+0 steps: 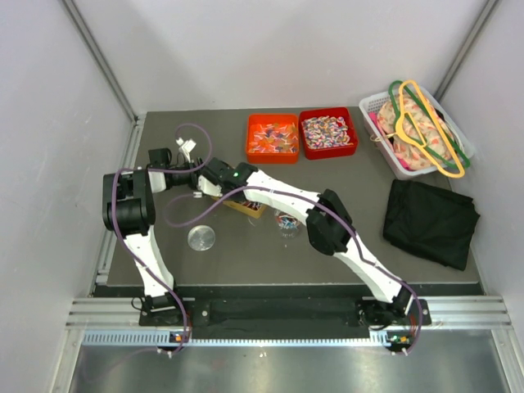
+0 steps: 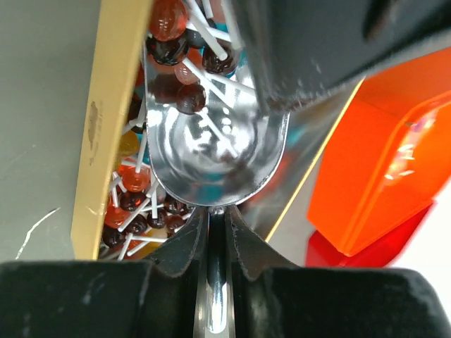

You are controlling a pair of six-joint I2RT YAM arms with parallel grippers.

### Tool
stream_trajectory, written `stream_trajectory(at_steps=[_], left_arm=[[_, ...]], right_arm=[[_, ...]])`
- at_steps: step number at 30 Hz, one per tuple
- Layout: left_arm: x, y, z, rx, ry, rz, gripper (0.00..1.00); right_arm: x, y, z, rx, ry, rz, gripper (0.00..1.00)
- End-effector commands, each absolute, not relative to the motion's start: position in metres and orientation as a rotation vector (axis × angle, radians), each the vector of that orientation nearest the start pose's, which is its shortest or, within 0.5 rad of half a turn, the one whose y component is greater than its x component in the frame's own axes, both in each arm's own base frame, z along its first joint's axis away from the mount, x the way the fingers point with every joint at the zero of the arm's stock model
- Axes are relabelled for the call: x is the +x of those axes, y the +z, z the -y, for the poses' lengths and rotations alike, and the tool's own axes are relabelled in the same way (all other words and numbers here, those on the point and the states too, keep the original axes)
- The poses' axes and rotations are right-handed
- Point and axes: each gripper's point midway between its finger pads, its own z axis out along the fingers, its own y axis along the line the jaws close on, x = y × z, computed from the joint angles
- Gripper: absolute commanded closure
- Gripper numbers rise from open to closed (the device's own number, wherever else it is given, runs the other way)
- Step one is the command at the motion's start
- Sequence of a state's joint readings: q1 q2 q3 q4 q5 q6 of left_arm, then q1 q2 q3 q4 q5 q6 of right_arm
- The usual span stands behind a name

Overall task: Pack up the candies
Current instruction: Scoop the fake candies from the storage box.

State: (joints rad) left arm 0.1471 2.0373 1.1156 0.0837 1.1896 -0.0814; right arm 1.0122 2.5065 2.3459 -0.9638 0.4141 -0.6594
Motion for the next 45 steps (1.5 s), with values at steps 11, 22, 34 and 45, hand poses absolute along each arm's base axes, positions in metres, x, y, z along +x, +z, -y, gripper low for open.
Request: stream_trajectory(at_steps=[11,22,34,45], left_arm=[[0.414,0.091,0.113,0.351,-1.401,-2.003,0.01],[0.425,0.105,0.113,0.318,-1.418,-1.969,0.01],[0.452,0.145,0.097,0.272,-1.411,-1.864,0.01],[0.466,0.171,0.093,0.25,-1.405,-1.816,0.01]], right_arm=[[0.365,0.087,-0.398,-1.677,-0.151,-1.955,1.0],[0.376,0.125,-0.391,-1.604,-0.168,-1.921,1.0],[0.382,0.146,-0.37,-1.597,-0.198,-1.908,1.0],[0.379,0.16,-0.334,-1.59,-0.253,-1.913,1.0]])
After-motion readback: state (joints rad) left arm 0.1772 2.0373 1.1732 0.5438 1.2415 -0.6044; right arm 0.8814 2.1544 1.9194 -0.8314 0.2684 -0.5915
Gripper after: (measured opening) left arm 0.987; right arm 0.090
